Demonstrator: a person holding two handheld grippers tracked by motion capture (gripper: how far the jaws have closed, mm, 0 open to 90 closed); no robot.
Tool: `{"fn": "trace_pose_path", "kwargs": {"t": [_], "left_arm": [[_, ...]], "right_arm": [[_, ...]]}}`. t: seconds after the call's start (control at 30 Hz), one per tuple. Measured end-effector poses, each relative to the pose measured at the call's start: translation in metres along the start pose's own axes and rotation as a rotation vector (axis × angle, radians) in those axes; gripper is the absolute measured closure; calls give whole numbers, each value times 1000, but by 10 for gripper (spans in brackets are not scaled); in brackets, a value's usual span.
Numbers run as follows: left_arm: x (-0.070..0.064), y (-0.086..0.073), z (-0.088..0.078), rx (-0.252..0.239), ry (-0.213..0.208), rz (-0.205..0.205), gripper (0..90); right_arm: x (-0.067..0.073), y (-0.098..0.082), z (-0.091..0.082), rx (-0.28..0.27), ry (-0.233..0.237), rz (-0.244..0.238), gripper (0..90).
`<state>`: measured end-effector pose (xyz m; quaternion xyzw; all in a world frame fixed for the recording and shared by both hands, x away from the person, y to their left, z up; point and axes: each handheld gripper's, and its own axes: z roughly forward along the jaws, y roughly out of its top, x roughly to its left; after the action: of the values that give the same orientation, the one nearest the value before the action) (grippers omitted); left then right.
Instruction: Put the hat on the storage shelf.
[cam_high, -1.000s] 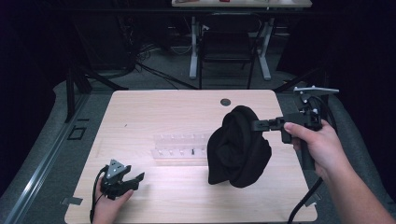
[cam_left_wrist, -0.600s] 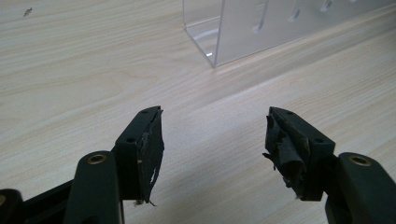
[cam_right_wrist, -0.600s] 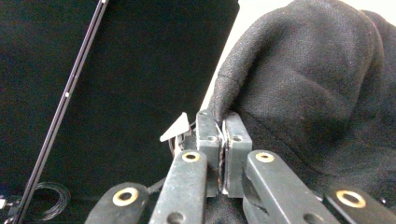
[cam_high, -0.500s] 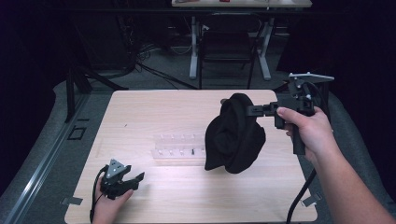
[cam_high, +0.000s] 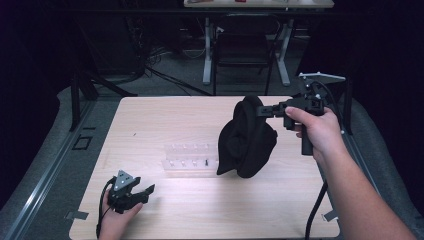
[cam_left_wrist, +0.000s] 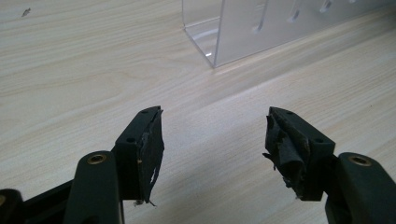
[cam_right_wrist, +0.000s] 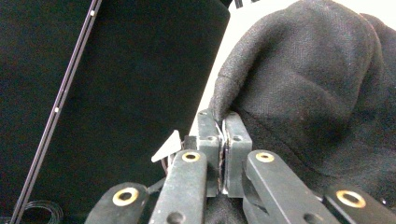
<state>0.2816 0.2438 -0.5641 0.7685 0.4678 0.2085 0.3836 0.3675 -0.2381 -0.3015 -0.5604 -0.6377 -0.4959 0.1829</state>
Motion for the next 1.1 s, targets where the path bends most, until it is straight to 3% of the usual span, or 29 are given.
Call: {"fn": "trace_pose_path", "kwargs": {"t": [0.7,0.9,1.1], "left_arm": [[1,0,0,8,-4,7,371],[0,1,1,8,-5,8,371],[0,1,1,2,-11,-3,368]], "right_arm": [[1,16,39,6,14,12,881],[3,18,50,21,-10,5,881],[4,19,57,22,-5,4,880]]}}
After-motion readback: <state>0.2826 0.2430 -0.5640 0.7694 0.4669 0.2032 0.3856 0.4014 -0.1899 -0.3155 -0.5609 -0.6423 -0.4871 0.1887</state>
